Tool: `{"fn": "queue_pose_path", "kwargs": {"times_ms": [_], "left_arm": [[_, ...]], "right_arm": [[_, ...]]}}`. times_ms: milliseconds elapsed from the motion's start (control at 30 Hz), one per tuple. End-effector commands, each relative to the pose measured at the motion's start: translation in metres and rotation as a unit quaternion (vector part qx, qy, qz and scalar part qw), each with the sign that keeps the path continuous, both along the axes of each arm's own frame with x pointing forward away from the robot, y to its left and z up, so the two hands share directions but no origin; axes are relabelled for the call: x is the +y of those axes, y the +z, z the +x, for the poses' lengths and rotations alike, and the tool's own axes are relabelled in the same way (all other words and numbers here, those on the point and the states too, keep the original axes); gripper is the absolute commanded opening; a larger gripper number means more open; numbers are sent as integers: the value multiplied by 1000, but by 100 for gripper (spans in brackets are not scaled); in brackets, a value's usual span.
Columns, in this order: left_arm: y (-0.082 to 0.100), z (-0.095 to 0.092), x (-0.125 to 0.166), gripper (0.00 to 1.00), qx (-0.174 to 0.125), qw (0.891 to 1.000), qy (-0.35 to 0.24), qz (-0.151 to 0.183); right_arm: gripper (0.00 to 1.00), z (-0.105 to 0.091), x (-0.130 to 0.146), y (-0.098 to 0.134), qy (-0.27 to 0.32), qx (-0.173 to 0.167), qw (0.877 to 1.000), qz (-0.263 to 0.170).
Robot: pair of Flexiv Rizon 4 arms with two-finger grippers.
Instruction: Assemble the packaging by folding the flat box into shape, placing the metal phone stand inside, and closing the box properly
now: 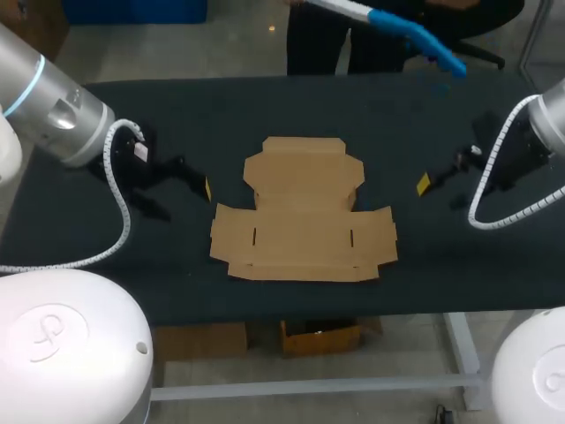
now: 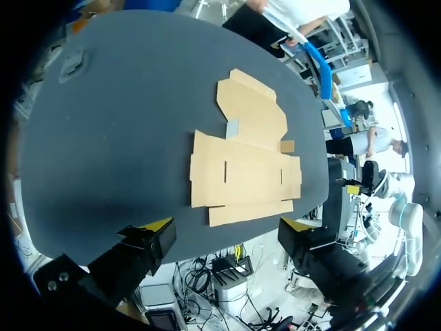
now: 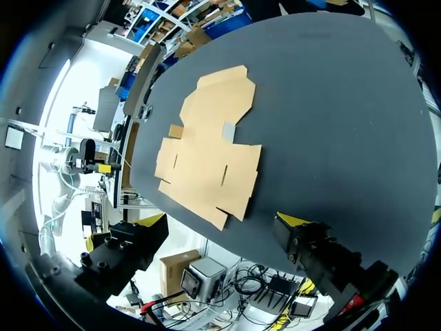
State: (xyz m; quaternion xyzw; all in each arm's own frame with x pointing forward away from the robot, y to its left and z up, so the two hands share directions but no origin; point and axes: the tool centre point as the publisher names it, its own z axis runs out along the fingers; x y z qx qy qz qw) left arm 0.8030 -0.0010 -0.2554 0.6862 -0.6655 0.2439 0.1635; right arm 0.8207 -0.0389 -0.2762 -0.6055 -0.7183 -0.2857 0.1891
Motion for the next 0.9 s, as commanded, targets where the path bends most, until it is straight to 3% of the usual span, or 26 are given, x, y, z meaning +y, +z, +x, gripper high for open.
{"fn": "queue_pose_path", "kwargs": {"times_ms": [33, 533, 567, 633, 667, 700, 733, 800, 833, 867, 900], "left_arm": [[0, -2, 0, 100, -1, 1000, 0, 2], [-6, -10, 0, 100, 2, 1000, -4, -7], [-7, -11, -1, 99, 3, 1000, -5, -7], [-8, -13, -2, 84, 3, 1000, -8, -9], [-10, -14, -4, 79, 4, 1000, -9, -9], [-11, -15, -4, 61, 5, 1000, -11, -9], [-12, -15, -5, 48, 7, 1000, -12, -9], [-15, -16, -5, 35, 10, 1000, -14, -10], [-16, -16, -5, 25, 10, 1000, -14, -10], [-17, -17, -4, 0, 11, 1000, -13, -11], [-18, -18, -4, 0, 11, 1000, -13, -13]], "right_arm": [[100, -3, -1, -2, 0, -2, 1000, 3], [100, -15, -2, -10, -3, 2, 1000, 7], [95, -16, -2, -11, -4, 2, 1000, 7], [63, -19, 0, -14, -6, 3, 1000, 7], [58, -20, 1, -15, -6, 3, 1000, 7], [46, -22, 2, -17, -6, 4, 1000, 6], [42, -23, 2, -18, -7, 5, 1000, 6], [27, -24, 3, -22, -9, 9, 1000, 7], [15, -24, 3, -23, -10, 11, 1000, 9], [0, -24, 3, -24, -10, 12, 1000, 10], [0, -27, 4, -25, -11, 12, 1000, 10]]}}
